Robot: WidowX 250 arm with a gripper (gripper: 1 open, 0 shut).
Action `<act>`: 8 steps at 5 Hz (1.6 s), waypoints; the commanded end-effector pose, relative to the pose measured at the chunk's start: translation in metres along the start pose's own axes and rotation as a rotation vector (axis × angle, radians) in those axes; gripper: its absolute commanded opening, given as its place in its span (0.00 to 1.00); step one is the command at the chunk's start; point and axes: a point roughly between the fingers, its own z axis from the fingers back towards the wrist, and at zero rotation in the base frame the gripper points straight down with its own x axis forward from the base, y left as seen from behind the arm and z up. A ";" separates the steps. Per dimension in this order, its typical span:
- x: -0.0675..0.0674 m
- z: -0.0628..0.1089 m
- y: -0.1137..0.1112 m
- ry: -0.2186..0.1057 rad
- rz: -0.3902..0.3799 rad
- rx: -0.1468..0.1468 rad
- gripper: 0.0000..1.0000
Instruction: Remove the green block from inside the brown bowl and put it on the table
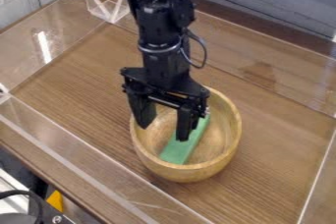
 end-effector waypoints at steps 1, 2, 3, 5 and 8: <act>0.003 -0.003 -0.004 -0.027 0.007 -0.001 1.00; 0.003 -0.010 -0.006 -0.030 0.015 0.001 1.00; 0.004 -0.018 -0.007 -0.034 0.024 0.002 1.00; 0.006 -0.027 -0.007 -0.037 0.042 0.002 0.00; 0.006 0.017 0.003 -0.100 0.091 -0.019 0.00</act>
